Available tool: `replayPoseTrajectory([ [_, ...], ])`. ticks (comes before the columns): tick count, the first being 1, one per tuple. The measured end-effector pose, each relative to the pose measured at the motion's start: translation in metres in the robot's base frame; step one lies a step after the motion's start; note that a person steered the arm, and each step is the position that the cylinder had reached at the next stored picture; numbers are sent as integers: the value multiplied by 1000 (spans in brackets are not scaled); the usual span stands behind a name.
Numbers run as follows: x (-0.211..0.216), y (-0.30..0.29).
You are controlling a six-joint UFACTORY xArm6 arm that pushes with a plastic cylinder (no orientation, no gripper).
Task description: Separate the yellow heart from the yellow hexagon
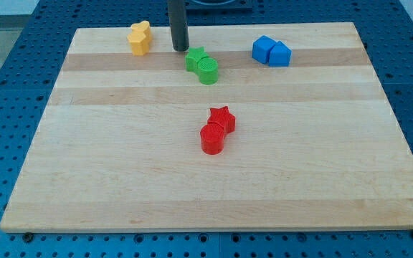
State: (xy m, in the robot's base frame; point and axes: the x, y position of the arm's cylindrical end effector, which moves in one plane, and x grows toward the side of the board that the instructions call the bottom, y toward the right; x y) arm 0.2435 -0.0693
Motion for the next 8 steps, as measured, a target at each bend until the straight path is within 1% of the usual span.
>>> replayPoseTrajectory([
  [2,-43,3],
  [3,-50,-13],
  [5,-48,-76],
  [6,-37,-106],
  [7,-15,-112],
  [8,-27,-95],
])
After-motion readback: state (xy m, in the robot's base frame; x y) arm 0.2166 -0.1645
